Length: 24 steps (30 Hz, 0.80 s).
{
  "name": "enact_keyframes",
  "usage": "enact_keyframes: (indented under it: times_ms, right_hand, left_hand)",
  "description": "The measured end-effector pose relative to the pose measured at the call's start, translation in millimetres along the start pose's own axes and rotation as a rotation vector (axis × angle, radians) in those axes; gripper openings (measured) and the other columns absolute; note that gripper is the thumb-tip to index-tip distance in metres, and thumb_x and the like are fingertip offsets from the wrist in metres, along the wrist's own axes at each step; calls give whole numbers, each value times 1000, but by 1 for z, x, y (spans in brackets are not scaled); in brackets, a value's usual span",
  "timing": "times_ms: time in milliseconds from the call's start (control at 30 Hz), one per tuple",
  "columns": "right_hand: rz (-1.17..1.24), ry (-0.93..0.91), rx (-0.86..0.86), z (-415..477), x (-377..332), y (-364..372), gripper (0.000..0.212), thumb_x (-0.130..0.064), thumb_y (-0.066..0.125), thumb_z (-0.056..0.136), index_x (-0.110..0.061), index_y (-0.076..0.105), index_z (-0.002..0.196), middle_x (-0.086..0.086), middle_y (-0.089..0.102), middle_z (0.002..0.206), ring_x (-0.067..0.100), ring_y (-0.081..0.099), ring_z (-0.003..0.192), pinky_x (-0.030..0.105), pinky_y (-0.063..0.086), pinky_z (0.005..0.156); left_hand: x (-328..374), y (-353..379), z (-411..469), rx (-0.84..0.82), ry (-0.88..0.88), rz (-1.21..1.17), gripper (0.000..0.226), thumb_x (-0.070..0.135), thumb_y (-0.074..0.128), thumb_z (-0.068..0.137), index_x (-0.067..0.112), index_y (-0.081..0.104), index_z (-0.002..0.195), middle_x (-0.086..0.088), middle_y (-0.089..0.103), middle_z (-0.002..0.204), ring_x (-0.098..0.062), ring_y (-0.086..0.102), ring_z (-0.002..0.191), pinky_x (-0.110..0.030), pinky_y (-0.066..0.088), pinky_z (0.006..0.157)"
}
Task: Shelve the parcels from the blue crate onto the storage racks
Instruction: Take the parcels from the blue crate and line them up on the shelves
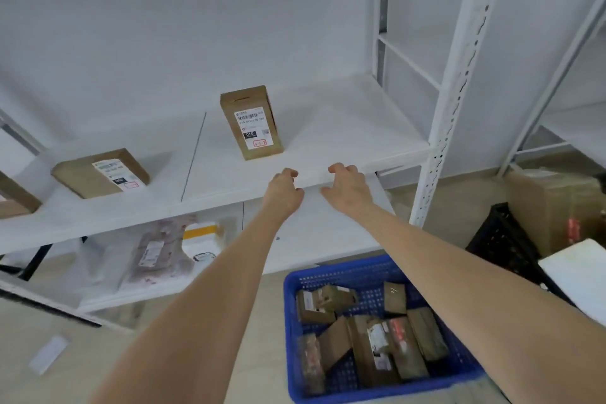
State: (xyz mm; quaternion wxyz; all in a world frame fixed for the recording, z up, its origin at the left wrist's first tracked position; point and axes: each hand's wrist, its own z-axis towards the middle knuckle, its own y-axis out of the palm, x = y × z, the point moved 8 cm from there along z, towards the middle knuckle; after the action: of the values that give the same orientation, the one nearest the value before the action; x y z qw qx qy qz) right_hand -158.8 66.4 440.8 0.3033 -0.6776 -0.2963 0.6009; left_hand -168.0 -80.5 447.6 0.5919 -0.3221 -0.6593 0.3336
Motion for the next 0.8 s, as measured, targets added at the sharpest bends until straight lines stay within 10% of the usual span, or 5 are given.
enact_keyframes:
  times_ms: [400, 800]
  right_hand:
    - [-82, 5, -207, 51, 152, 71, 50, -27, 54, 93, -17, 37, 139, 11, 36, 140, 30, 36, 128, 39, 40, 96]
    - [-48, 127, -342, 91, 318, 307, 50, -27, 56, 94, -16, 38, 139, 10, 37, 139, 30, 43, 124, 42, 48, 94]
  left_hand:
    - [-34, 185, 21, -127, -181, 16, 47, 4, 49, 89, 7, 44, 135, -12, 51, 134, -27, 55, 115, -35, 45, 97]
    - [-216, 399, 48, -311, -306, 107, 45, 11, 46, 94, 5, 38, 138, -15, 50, 134, -30, 54, 115, -36, 46, 89]
